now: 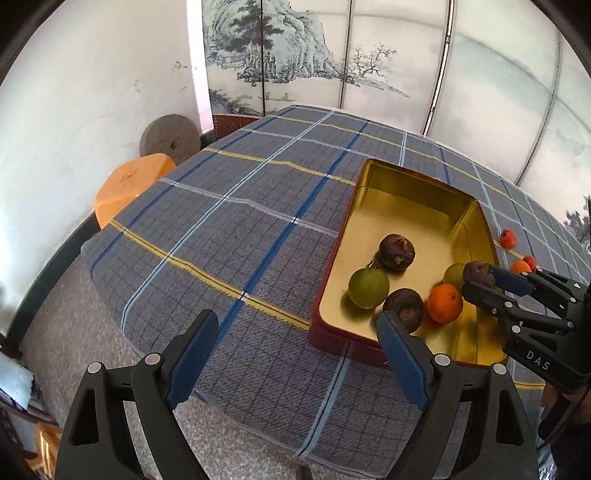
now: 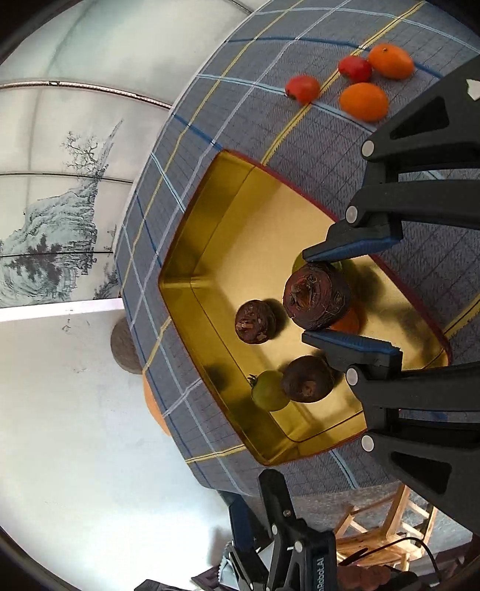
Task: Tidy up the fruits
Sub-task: 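Carry the brown dried fruit into the tin with the right tool and release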
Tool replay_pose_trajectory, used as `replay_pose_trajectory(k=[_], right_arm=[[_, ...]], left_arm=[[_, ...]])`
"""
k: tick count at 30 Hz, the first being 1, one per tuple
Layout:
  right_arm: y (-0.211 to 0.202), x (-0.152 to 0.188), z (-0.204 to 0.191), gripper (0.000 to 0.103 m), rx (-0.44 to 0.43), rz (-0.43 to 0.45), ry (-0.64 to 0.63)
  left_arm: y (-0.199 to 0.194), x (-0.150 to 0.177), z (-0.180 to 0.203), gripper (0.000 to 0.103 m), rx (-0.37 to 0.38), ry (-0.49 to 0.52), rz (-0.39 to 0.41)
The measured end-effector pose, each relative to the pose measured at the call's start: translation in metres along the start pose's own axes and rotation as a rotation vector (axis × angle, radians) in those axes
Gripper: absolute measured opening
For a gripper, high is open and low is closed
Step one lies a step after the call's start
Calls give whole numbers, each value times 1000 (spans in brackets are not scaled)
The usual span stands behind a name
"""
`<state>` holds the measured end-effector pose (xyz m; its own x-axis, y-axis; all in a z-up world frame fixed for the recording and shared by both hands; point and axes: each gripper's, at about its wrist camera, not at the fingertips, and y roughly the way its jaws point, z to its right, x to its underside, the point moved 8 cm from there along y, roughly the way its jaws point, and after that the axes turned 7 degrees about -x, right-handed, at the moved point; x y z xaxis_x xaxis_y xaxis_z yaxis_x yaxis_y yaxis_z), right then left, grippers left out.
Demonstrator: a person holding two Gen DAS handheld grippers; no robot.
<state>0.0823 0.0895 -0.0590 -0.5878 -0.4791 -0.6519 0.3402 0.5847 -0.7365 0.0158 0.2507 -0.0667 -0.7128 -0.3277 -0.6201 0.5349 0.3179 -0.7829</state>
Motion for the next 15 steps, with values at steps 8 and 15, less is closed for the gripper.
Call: replay_pose_trajectory(k=[8, 15], right_arm=[[7, 1, -3, 35, 3, -9, -3], [7, 1, -4, 39, -4, -8, 2]], left_arm=[[0, 0, 3, 88, 14, -1, -5], [-2, -3, 9, 88, 17, 7, -2]])
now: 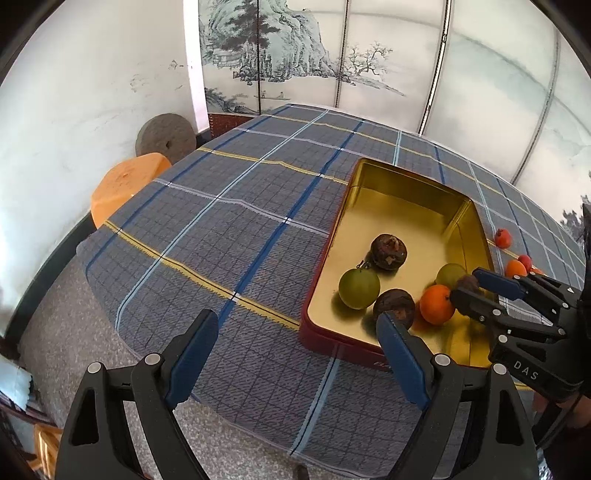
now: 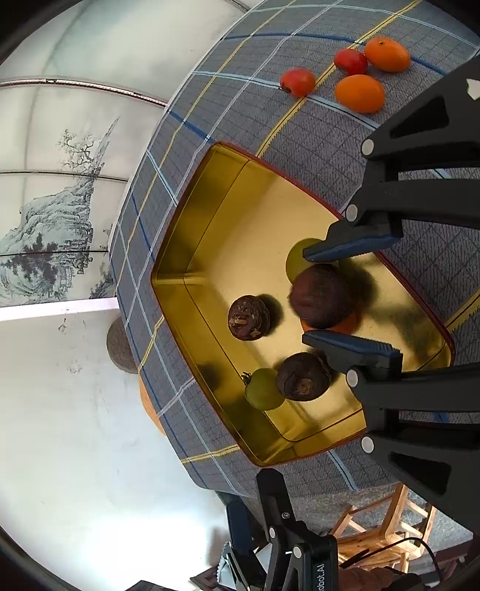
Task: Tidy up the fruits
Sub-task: 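Carry the brown dried fruit into the tin with the right tool and release, then grasp a large mandarin with the right tool while the left tool grasps another mandarin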
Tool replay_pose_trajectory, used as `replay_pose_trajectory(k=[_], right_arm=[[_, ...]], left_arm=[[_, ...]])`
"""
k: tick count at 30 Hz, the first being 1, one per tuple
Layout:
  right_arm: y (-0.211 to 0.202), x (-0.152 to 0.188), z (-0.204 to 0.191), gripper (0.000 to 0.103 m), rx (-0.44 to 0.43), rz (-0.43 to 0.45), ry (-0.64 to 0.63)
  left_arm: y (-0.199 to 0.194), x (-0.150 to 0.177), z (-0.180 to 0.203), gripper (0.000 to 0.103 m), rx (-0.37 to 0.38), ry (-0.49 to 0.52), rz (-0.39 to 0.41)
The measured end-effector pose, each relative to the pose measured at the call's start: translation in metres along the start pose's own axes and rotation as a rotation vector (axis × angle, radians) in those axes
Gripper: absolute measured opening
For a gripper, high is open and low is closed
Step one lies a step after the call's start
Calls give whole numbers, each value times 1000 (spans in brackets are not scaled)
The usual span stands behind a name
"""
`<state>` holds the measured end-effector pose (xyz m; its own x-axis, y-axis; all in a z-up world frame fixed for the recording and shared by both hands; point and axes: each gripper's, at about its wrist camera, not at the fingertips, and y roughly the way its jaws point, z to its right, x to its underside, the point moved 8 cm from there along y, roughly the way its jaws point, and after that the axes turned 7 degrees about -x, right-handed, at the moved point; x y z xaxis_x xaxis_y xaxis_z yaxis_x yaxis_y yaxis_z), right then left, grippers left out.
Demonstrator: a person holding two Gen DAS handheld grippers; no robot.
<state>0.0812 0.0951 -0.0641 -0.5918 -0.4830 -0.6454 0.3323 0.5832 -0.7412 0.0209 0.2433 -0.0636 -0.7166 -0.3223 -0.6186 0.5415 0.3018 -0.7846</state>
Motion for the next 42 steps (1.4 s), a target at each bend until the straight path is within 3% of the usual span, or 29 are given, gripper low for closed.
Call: replay_pose_trajectory(k=[8, 11, 21, 26, 35, 42], right_arm=[[-29, -5, 8, 43, -5, 76, 47], [-50, 1, 28, 45, 33, 112, 83], [-101, 70, 158, 45, 269, 82, 289], [-101, 90, 188, 45, 294, 62, 339], [-76, 82, 204, 50, 295, 42, 315], [-66, 80, 206, 38, 267, 27, 303]], left_arm=[[-8, -9, 21, 88, 30, 27, 22], [-13, -14, 38, 88, 54, 52, 37], [-19, -19, 118, 88, 157, 168, 49], [-18, -20, 158, 88, 198, 222, 48], [-9, -22, 213, 88, 232, 290, 38], [0, -25, 250, 88, 241, 324, 39]])
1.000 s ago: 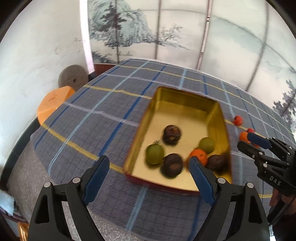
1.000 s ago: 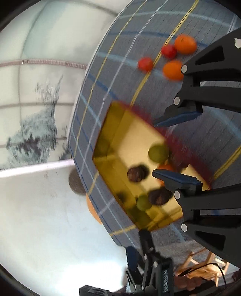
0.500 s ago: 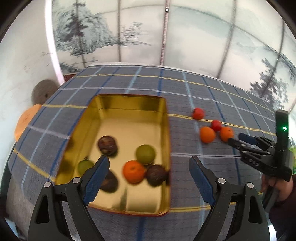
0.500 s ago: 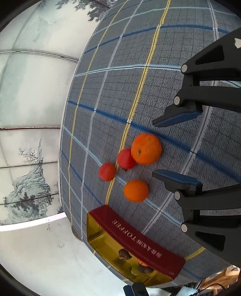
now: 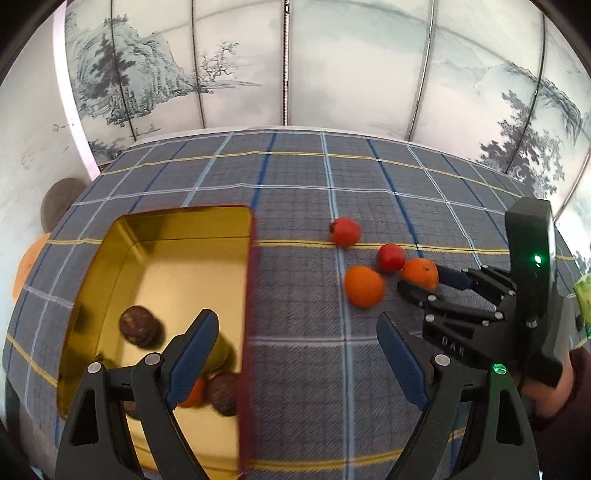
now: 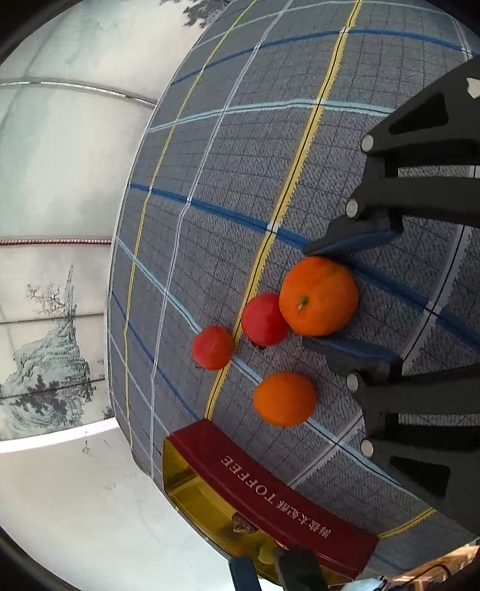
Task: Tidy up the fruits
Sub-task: 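Grasp a large mandarin with the right tool while the left tool grasps another mandarin, then carry the mandarin into the tin with the left tool and release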
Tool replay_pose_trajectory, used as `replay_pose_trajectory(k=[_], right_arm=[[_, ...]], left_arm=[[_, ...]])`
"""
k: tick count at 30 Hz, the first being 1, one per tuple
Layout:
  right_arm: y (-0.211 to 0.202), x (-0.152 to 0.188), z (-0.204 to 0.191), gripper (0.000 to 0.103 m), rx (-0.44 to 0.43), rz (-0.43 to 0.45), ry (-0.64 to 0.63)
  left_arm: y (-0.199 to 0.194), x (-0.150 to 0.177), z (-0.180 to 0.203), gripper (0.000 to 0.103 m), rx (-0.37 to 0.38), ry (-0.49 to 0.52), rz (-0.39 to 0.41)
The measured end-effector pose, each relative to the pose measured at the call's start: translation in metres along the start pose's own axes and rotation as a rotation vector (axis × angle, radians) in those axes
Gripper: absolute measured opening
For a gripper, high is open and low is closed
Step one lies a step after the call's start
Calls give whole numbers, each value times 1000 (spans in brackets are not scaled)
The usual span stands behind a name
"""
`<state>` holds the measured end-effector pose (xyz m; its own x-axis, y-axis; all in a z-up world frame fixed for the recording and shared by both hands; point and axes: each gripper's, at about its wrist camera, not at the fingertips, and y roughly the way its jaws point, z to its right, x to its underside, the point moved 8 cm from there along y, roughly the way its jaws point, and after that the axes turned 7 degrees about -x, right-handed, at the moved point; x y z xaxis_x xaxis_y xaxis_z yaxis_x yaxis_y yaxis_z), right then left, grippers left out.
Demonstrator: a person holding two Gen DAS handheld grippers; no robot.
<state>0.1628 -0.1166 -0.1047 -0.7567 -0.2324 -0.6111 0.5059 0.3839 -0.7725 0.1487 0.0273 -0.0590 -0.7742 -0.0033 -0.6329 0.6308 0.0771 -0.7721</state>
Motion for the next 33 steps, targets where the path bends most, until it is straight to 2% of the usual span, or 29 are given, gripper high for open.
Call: replay_pose_trajectory(k=[4, 8, 11, 13, 18, 25, 28, 30, 33], right_arm=[[-8, 6, 8, 37, 37, 10, 7], [-26, 17, 37, 37, 92, 16, 71], [-40, 30, 66, 37, 170, 16, 121], [-45, 37, 77, 37, 181, 11, 151], [-48, 42, 80, 38, 202, 9, 141], [-48, 42, 80, 40, 187, 11, 157], [-48, 42, 80, 40, 187, 11, 157], [-48, 42, 80, 40, 187, 11, 157], [-48, 42, 80, 40, 187, 11, 157]], left_arm=[[12, -3, 14, 88, 6, 14, -2], [29, -4, 27, 88, 11, 30, -20], [41, -4, 36, 87, 16, 24, -40], [49, -6, 40, 86, 14, 21, -50], [70, -7, 48, 72, 20, 16, -89], [88, -10, 56, 55, 52, 12, -119], [88, -11, 62, 37, 84, 12, -120], [86, -11, 63, 36, 59, 29, -114], [80, -8, 65, 36, 63, 42, -107]])
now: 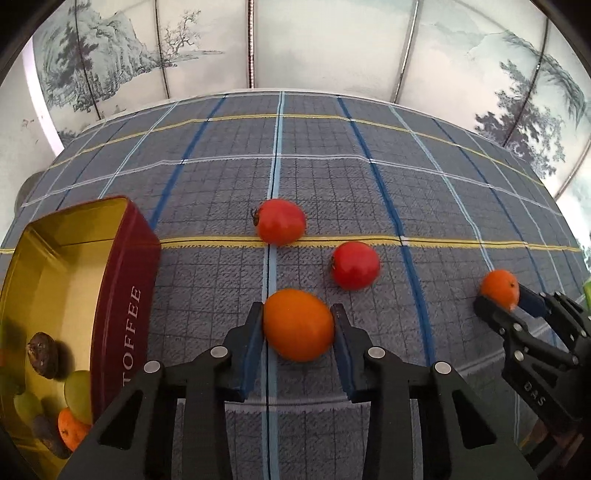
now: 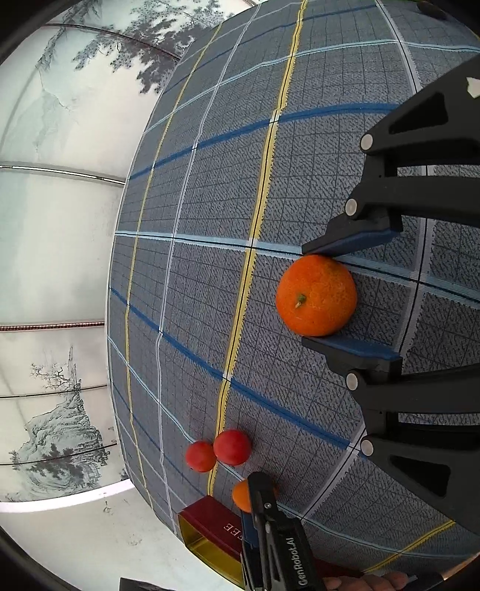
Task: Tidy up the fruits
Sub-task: 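Carry the mandarin into the tin with the left tool and release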
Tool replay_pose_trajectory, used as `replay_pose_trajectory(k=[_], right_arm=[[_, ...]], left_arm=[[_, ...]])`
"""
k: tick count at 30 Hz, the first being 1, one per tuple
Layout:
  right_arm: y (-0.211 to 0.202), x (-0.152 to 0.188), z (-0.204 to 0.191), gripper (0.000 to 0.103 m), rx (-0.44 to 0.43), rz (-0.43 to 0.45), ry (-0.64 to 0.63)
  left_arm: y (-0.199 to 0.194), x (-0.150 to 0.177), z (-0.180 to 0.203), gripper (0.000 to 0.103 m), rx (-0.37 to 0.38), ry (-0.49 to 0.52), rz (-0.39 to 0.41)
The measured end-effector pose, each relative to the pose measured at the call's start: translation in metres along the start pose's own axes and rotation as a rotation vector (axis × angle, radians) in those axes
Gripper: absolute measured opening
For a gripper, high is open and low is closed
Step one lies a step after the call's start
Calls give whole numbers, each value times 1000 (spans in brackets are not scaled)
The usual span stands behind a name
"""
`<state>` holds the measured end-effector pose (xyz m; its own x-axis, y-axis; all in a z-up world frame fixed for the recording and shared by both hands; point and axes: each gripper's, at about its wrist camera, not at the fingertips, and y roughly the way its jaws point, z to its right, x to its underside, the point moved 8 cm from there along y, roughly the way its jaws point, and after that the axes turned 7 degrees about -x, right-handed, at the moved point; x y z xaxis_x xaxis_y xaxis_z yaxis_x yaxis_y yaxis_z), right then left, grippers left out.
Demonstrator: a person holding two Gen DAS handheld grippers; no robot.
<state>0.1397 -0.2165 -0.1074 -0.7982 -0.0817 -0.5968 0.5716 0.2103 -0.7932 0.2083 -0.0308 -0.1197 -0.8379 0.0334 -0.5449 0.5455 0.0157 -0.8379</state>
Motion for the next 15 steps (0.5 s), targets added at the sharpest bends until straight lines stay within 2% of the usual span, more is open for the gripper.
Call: replay_pose_trajectory(k=[9, 15], right_arm=[[0, -1, 0, 40, 1, 0, -1], [0, 0, 0, 40, 1, 0, -1]], left_arm=[[-29, 13, -10, 36, 7, -20, 9], [-60, 19, -34, 36, -8, -47, 32]])
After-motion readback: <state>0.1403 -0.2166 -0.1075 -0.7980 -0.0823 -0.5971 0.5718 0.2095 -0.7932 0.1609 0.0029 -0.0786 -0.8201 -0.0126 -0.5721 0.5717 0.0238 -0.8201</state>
